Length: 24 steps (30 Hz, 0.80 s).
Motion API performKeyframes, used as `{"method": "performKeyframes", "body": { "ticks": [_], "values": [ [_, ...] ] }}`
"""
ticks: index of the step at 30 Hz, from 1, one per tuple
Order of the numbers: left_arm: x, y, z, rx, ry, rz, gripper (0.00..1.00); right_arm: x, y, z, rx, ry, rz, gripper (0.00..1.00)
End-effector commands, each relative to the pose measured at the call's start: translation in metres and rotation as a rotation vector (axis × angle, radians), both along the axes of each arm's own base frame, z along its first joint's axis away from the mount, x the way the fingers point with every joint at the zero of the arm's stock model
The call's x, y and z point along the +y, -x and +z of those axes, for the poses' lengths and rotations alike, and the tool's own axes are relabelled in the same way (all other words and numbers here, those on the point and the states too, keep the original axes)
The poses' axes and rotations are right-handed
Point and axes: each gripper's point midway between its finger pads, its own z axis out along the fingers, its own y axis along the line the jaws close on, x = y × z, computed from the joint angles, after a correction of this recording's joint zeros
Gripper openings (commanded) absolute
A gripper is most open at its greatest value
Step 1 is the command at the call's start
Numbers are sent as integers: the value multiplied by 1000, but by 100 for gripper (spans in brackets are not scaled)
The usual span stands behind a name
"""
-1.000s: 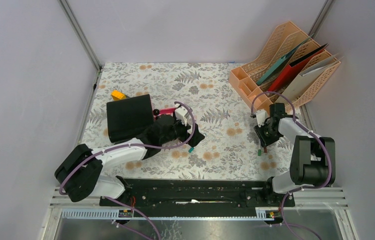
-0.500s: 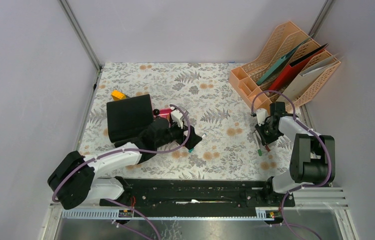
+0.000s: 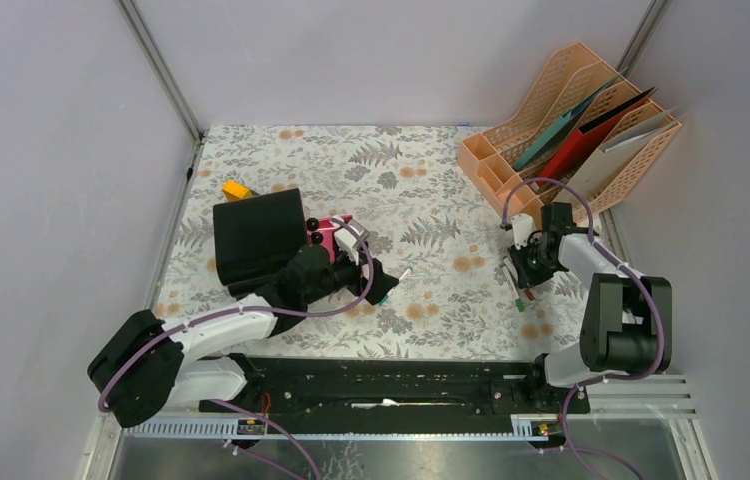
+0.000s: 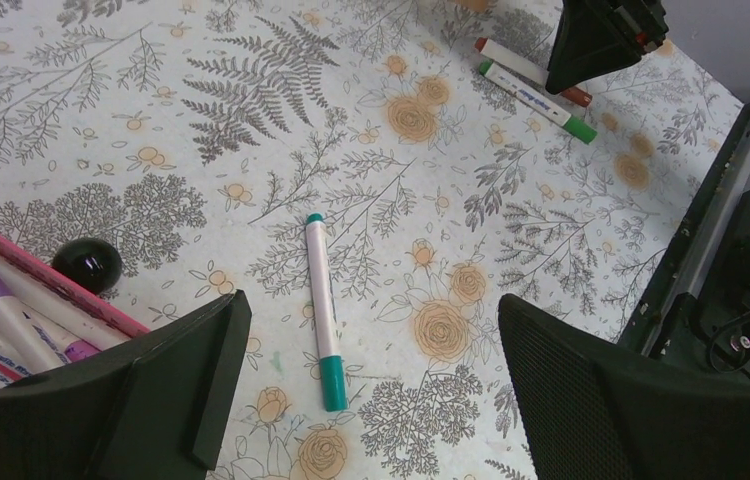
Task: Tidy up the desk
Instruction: Pick up the stationery from the center of the board.
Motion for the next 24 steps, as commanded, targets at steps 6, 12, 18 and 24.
{"method": "performKeyframes", "body": {
  "ticks": [6, 12, 18, 24],
  "values": [
    [5, -11, 47, -156, 120, 51, 99, 18, -9, 23, -78, -79, 29, 0],
    [9, -10, 60, -150, 169, 83, 99, 26, -10, 30, -85, -115, 50, 0],
    [7, -8, 70, -89, 242, 103, 99, 34, -13, 43, -114, -155, 64, 0],
    [-9, 2, 74, -62, 282, 4, 99, 41, -16, 57, -153, -191, 74, 0]
  ]
}}
